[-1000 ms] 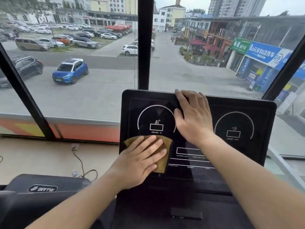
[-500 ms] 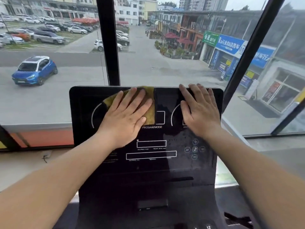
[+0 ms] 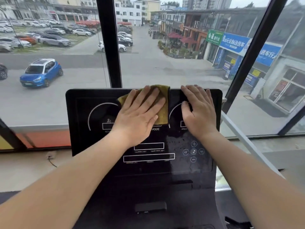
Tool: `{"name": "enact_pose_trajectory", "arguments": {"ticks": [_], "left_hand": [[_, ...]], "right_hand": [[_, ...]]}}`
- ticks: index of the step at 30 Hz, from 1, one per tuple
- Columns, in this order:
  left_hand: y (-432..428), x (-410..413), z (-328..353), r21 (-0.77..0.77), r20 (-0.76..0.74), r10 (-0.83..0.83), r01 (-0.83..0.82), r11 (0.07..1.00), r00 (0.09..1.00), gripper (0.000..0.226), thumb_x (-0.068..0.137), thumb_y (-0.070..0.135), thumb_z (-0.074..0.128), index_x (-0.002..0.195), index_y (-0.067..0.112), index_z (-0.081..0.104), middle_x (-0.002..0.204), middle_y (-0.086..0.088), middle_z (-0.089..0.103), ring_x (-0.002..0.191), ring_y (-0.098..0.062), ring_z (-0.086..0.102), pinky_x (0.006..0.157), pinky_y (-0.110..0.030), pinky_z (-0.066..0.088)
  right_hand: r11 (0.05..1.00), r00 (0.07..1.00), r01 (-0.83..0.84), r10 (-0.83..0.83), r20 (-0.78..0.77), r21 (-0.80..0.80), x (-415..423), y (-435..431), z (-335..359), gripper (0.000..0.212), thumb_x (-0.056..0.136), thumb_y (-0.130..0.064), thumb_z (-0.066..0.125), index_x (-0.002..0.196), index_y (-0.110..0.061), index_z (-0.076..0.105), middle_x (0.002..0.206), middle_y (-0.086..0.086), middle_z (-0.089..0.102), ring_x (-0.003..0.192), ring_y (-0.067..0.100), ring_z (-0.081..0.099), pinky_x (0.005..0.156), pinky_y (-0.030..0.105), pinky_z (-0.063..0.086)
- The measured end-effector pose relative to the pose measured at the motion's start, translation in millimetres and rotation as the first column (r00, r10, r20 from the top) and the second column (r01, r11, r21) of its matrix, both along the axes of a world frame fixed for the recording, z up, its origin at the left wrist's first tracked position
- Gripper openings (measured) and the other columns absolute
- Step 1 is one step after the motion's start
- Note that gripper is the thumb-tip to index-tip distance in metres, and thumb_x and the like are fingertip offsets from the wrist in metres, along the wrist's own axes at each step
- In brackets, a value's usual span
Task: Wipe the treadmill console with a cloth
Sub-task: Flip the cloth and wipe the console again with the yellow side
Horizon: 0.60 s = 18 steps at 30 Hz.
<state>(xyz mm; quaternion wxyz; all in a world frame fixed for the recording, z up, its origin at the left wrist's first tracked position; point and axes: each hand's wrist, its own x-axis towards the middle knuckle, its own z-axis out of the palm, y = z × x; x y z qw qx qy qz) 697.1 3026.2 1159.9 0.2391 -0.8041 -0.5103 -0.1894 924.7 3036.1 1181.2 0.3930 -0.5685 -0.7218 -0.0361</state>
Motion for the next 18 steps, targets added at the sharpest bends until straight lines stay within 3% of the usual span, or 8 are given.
{"name": "enact_pose_trajectory", "arguments": {"ticks": [3, 6, 9, 11, 13, 15, 18], "left_hand": [[-30.4, 38.5, -58.0, -0.016, 0.027, -0.001, 0.002, 1.000, 1.000, 0.062, 0.108, 0.044, 0.028, 0.165, 0.025, 0.009, 0.173, -0.005, 0.003, 0.159, -0.030, -0.010, 0.127, -0.057, 0.000], [-65.2, 53.5, -110.7, -0.148, -0.150, -0.219, 0.197, 0.969, 0.964, 0.061, 0.109, 0.042, 0.032, 0.164, 0.026, 0.011, 0.173, -0.002, 0.004, 0.159, -0.027, -0.011, 0.127, -0.053, 0.002], [-44.8, 39.0, -88.4, -0.161, -0.312, -0.330, 0.293, 0.943, 0.891, 0.059, 0.110, 0.041, 0.029, 0.164, 0.027, 0.011, 0.173, 0.000, 0.003, 0.159, -0.023, -0.010, 0.128, -0.049, -0.003], [-18.6, 29.2, -46.8, -0.067, -0.262, -0.251, 0.242, 0.968, 0.932, 0.058, 0.110, 0.042, 0.028, 0.164, 0.028, 0.013, 0.173, 0.000, 0.004, 0.159, -0.023, -0.007, 0.128, -0.050, 0.000], [-1.5, 28.6, -19.2, 0.019, -0.087, -0.122, 0.124, 0.992, 0.989, 0.059, 0.109, 0.042, 0.028, 0.164, 0.027, 0.014, 0.172, -0.001, 0.007, 0.159, -0.024, -0.004, 0.128, -0.052, 0.001], [-8.5, 44.1, -27.3, 0.022, 0.015, -0.053, 0.053, 0.998, 0.998, 0.061, 0.109, 0.042, 0.026, 0.164, 0.024, 0.011, 0.173, -0.004, 0.005, 0.159, -0.027, -0.007, 0.128, -0.053, -0.002], [-38.8, 60.9, -70.4, -0.074, -0.141, -0.150, 0.141, 0.987, 0.979, 0.062, 0.110, 0.042, 0.027, 0.165, 0.022, 0.008, 0.173, -0.004, 0.001, 0.159, -0.027, -0.010, 0.128, -0.053, 0.000]], "right_hand": [[0.999, 0.998, -0.033, 0.031, -0.057, -0.034, 2.5, -1.2, 3.0, 0.051, 0.097, -0.027, 0.044, 0.148, -0.034, 0.051, 0.158, -0.012, 0.044, 0.153, 0.009, 0.026, 0.128, 0.038, 0.005], [0.995, 0.996, -0.068, 0.064, -0.053, -0.069, 9.5, -1.3, 6.9, 0.053, 0.098, -0.021, 0.045, 0.148, -0.038, 0.050, 0.158, -0.015, 0.043, 0.152, 0.005, 0.024, 0.128, 0.033, 0.004], [0.992, 0.994, -0.085, 0.078, -0.071, -0.097, 13.7, -0.9, 9.7, 0.054, 0.098, -0.018, 0.045, 0.148, -0.039, 0.049, 0.159, -0.017, 0.042, 0.152, 0.002, 0.023, 0.127, 0.028, 0.002], [0.988, 0.994, -0.101, 0.095, -0.060, -0.115, 13.2, -1.3, 10.5, 0.055, 0.098, -0.020, 0.044, 0.150, -0.039, 0.047, 0.160, -0.016, 0.039, 0.153, 0.002, 0.021, 0.127, 0.028, 0.001], [0.985, 0.994, -0.110, 0.111, 0.000, -0.130, 15.9, -1.8, 13.9, 0.057, 0.097, -0.025, 0.040, 0.153, -0.036, 0.043, 0.163, -0.015, 0.035, 0.153, 0.003, 0.020, 0.128, 0.030, 0.003], [0.990, 0.989, -0.077, 0.090, 0.116, -0.116, 27.7, -3.6, 17.2, 0.058, 0.098, -0.029, 0.037, 0.156, -0.030, 0.037, 0.165, -0.011, 0.031, 0.154, 0.005, 0.019, 0.128, 0.032, 0.007], [0.992, 0.981, 0.030, -0.005, 0.194, -0.123, 53.4, -3.6, 19.4, 0.058, 0.103, -0.027, 0.038, 0.160, -0.024, 0.028, 0.169, -0.007, 0.021, 0.156, 0.007, 0.013, 0.129, 0.034, 0.004]]}}
